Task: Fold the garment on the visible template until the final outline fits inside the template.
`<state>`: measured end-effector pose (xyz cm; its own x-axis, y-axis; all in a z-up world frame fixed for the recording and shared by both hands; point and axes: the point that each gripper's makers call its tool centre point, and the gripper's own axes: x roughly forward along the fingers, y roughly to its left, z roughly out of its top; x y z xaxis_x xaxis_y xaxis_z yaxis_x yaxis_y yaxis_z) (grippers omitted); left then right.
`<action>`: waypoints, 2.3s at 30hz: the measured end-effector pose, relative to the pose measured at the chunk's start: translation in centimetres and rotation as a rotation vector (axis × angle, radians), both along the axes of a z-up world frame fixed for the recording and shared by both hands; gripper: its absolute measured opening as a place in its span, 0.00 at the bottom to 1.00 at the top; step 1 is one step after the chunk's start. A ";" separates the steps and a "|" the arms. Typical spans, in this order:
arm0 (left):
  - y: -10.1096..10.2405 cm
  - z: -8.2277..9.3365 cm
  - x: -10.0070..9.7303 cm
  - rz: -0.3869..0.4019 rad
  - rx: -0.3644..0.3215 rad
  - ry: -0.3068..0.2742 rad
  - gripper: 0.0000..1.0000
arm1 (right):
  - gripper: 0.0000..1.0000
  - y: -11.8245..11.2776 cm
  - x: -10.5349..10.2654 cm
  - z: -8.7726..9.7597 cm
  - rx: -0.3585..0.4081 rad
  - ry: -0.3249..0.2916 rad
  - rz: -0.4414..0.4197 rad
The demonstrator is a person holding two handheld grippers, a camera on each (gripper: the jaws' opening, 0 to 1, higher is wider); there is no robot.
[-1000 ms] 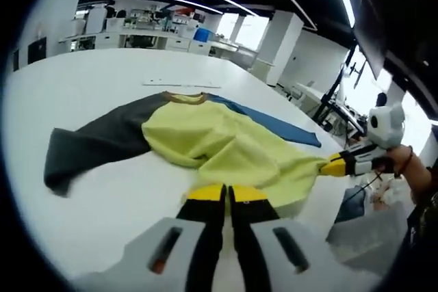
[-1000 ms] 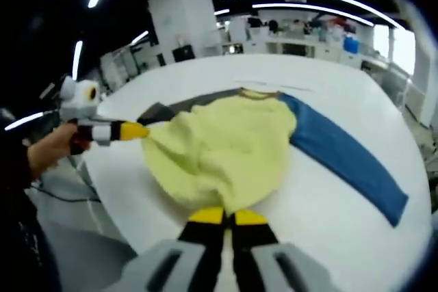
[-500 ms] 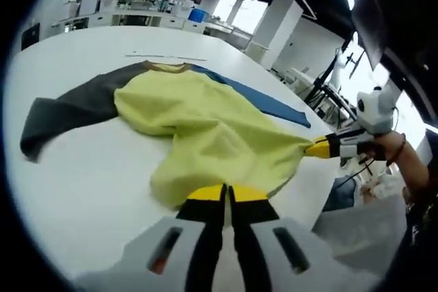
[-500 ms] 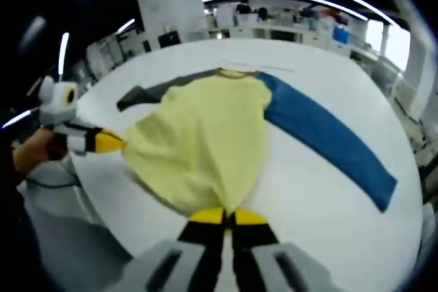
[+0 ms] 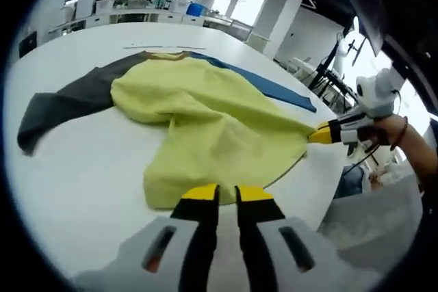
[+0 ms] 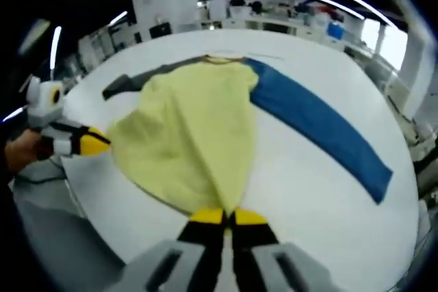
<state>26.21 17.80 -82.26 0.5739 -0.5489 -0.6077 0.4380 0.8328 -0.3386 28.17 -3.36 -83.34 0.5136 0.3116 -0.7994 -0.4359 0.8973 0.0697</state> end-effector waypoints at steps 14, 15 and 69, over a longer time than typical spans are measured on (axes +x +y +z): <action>3.2 4.9 0.9 -0.043 -0.002 -0.148 0.39 | 0.25 -0.5 -0.2 2.7 0.129 0.006 -0.070; 3.9 4.9 1.3 -0.036 0.009 -0.156 0.39 | 0.26 -0.4 -0.3 2.7 0.134 0.008 -0.070; 6.8 0.5 3.1 0.068 -0.050 -0.041 0.00 | 0.00 2.1 -2.3 -1.2 0.144 -0.001 -0.193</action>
